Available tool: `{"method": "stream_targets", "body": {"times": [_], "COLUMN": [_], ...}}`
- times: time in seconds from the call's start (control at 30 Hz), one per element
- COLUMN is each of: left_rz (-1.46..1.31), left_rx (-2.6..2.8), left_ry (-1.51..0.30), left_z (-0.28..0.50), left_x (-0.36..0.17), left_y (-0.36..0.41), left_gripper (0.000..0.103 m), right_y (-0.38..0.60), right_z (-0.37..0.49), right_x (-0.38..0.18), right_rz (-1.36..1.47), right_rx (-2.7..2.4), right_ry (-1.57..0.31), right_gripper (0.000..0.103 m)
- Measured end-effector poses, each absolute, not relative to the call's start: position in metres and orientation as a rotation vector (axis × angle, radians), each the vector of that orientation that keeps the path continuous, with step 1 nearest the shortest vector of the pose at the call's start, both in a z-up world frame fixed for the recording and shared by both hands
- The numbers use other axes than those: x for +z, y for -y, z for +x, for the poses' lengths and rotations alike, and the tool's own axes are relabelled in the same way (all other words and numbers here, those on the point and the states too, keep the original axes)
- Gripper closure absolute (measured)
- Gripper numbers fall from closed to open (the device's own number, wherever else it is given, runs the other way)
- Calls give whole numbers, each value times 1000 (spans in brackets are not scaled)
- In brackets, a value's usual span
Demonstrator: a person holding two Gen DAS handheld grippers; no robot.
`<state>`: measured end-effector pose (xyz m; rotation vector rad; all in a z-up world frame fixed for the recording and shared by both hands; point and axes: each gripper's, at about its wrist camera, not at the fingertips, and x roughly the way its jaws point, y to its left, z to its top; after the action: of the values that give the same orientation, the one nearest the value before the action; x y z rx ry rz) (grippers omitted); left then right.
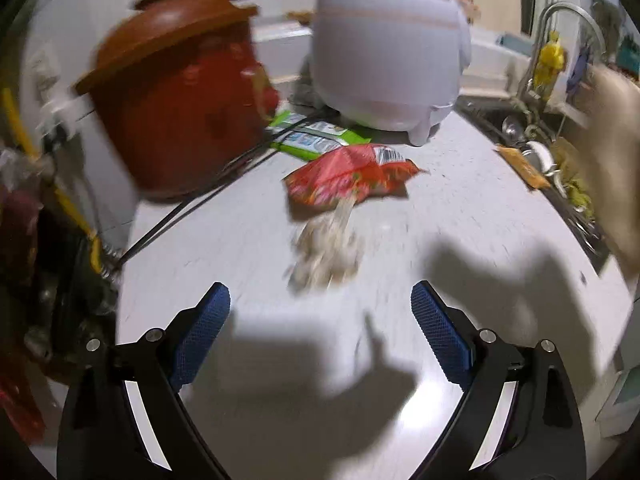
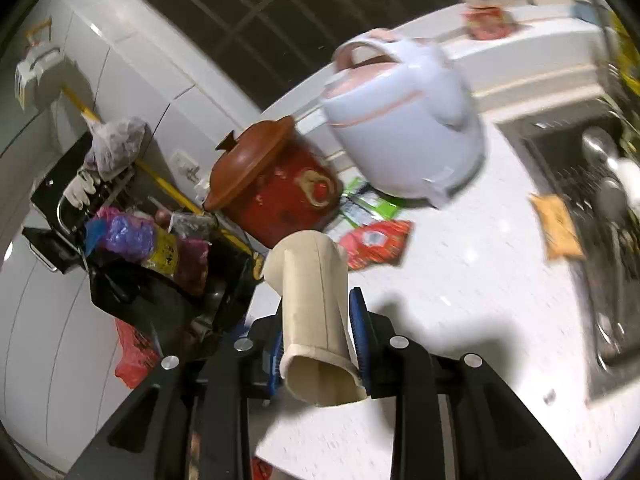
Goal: Collect trash
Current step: 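Grasp the beige paper cup with the right tool while the left tool grasps a tissue, then drop the paper cup and tissue into the trash bag with both tools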
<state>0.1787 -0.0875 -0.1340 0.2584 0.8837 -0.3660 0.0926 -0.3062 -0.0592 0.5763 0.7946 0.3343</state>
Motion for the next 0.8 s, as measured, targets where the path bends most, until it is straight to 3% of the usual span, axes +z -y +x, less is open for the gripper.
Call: {"method": "stream_targets", "body": {"times": [0.17, 0.27, 0.3, 0.57, 0.8], "left_rz": [258, 261, 228, 182, 133], "left_rx": [-304, -289, -300, -313, -415], "left_ry": [-998, -1056, -1054, -987, -815], "left_z": [224, 232, 231, 210, 142], "left_x": [-160, -172, -172, -150, -73], "left_y": [108, 111, 109, 93, 72], "left_gripper": [17, 52, 55, 57, 57], "right_y": [328, 336, 337, 329, 307], "right_z": [60, 46, 44, 44, 39], "right_x": [-70, -76, -77, -78, -66], "right_rz": [599, 615, 617, 602, 548], "right_rx": [298, 288, 289, 318, 384], "right_ry": [-799, -804, -803, -803, -795], "right_gripper": [74, 74, 74, 74, 74]}}
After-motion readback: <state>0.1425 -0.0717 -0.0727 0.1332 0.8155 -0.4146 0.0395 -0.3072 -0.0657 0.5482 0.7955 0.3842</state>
